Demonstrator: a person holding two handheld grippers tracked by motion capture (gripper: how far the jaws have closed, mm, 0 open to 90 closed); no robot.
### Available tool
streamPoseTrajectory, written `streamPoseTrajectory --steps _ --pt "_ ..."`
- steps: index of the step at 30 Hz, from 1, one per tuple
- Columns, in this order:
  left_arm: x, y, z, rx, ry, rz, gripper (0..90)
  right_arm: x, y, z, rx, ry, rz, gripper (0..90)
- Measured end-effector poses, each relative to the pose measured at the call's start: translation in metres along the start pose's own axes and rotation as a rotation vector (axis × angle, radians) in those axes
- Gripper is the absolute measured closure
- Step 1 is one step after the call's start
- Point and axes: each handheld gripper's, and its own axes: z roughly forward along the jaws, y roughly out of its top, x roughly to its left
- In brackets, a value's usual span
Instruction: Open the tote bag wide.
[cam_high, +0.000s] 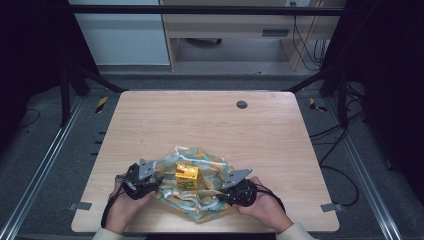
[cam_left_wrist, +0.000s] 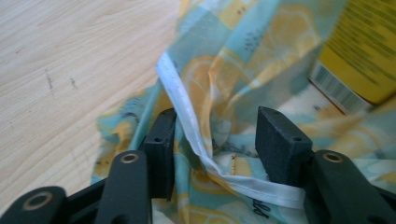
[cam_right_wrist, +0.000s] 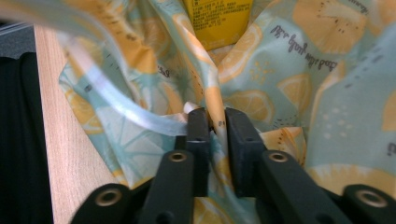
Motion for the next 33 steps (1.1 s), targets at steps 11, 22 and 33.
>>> streamPoseTrajectory --steps 11,22,33 --pt "0.001 0.008 -0.019 -0.122 0.007 -0.072 31.5 0.001 0.014 -0.03 -0.115 -0.138 0.001 23.3" --pt "0.012 0.013 -0.04 -0.246 0.011 -0.158 15.3 -0.019 0.011 -0.063 -0.222 -0.188 0.087 12.3" --pt "0.029 0.007 -0.051 -0.31 0.009 -0.243 13.1 -0.048 -0.007 -0.087 -0.3 -0.233 0.21 9.7"
